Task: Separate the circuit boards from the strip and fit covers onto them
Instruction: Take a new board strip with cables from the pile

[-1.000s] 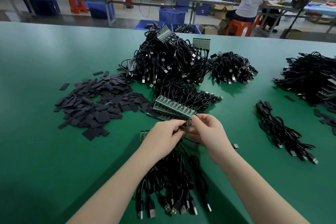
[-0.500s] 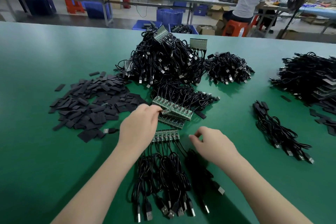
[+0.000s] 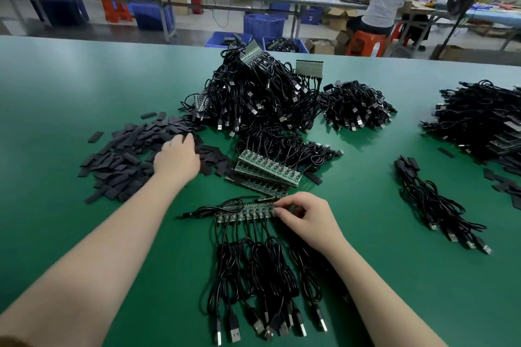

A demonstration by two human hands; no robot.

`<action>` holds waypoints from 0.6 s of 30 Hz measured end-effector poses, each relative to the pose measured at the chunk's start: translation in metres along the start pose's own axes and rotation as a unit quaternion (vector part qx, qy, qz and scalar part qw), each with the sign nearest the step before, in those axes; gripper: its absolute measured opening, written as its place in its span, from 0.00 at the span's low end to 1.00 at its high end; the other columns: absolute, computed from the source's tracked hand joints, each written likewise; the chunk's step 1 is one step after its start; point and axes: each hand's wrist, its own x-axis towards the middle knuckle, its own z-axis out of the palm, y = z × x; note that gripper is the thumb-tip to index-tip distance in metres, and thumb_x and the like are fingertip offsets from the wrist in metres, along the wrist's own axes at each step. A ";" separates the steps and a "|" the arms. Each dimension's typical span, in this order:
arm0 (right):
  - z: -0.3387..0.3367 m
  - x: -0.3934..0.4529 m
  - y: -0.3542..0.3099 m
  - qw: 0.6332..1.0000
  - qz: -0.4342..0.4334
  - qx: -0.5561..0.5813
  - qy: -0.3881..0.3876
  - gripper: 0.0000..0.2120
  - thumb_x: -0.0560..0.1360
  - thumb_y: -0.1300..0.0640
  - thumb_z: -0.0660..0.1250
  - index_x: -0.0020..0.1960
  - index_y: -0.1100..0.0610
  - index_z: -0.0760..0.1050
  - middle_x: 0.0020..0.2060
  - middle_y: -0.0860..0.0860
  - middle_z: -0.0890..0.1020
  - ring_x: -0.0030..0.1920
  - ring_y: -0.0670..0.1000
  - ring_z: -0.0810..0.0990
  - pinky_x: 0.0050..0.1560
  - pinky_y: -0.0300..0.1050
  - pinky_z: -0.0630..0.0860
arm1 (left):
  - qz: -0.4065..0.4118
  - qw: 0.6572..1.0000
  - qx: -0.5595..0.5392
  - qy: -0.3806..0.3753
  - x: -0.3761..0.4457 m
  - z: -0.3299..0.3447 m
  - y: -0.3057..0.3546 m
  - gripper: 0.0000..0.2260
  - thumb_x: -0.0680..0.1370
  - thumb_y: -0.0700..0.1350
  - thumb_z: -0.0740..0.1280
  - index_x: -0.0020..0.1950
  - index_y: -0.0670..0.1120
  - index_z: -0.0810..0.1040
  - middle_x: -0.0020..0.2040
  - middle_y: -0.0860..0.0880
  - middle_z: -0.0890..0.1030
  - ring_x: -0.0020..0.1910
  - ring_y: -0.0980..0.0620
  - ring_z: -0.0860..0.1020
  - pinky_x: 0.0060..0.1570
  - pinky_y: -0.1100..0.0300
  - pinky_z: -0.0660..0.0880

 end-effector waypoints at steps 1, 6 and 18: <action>0.000 -0.001 0.000 1.000 0.000 0.009 0.009 0.07 0.73 0.54 0.75 0.44 0.42 0.83 0.41 0.38 0.83 0.46 0.38 0.79 0.45 0.27 0.72 | 0.001 0.999 0.019 -0.036 0.006 -0.001 -0.004 0.18 0.83 0.48 0.59 0.72 0.45 0.68 0.68 0.42 0.72 0.64 0.40 0.72 0.57 0.46 0.75; 0.001 -0.002 0.002 0.999 0.000 0.028 0.023 0.09 0.74 0.55 0.74 0.42 0.39 0.81 0.40 0.36 0.82 0.46 0.37 0.79 0.47 0.28 0.72 | -0.016 1.000 0.020 0.012 0.017 0.000 -0.007 0.11 0.80 0.45 0.67 0.62 0.48 0.80 0.59 0.44 0.80 0.54 0.42 0.80 0.43 0.54 0.75; 0.001 0.002 0.006 0.996 0.033 0.078 0.034 0.06 0.75 0.53 0.72 0.43 0.42 0.82 0.39 0.38 0.83 0.40 0.39 0.79 0.42 0.31 0.73 | -0.001 0.980 -0.142 0.140 0.002 0.001 -0.017 0.07 0.76 0.45 0.72 0.54 0.51 0.85 0.49 0.50 0.85 0.50 0.46 0.81 0.40 0.54 0.77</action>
